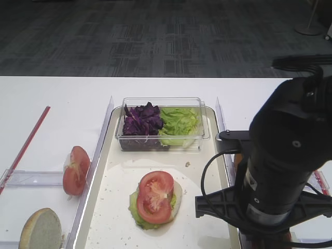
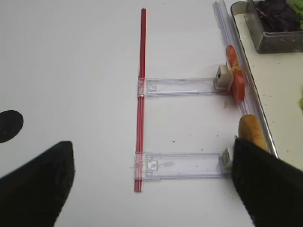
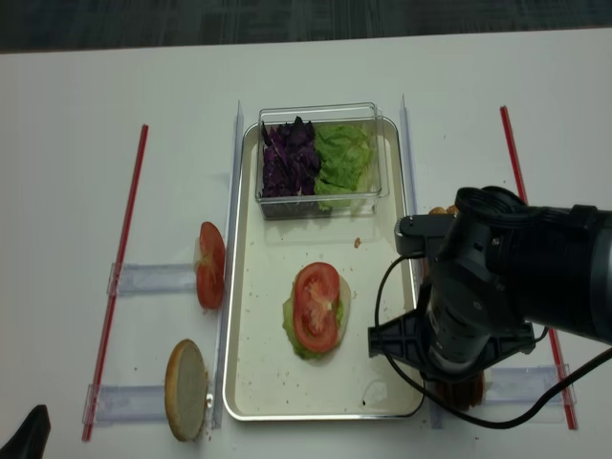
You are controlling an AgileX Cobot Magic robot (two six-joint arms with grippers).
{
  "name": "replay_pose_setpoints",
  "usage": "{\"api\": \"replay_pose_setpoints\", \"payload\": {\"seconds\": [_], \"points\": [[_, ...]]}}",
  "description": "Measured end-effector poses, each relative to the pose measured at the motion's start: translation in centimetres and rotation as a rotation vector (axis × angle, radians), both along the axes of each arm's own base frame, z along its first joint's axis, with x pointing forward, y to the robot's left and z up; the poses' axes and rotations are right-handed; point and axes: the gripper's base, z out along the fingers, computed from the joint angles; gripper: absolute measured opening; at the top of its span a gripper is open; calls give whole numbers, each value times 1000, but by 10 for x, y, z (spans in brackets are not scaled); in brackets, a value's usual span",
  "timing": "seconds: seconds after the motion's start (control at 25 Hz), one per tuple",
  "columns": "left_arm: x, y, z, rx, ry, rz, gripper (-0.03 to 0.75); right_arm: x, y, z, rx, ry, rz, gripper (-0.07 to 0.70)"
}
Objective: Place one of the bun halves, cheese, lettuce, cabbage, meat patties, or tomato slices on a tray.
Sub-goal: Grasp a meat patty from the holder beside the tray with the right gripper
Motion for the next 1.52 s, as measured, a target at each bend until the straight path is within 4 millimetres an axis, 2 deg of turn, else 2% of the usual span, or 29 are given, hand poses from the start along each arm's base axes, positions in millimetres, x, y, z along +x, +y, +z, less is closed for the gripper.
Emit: {"api": "replay_pose_setpoints", "payload": {"seconds": [0.48, 1.52], "points": [[0, 0, 0, 0, 0, 0, 618, -1, -1, 2, 3, -3, -2, 112], [0, 0, 0, 0, 0, 0, 618, -16, -17, 45, 97, -91, -26, 110]]}}
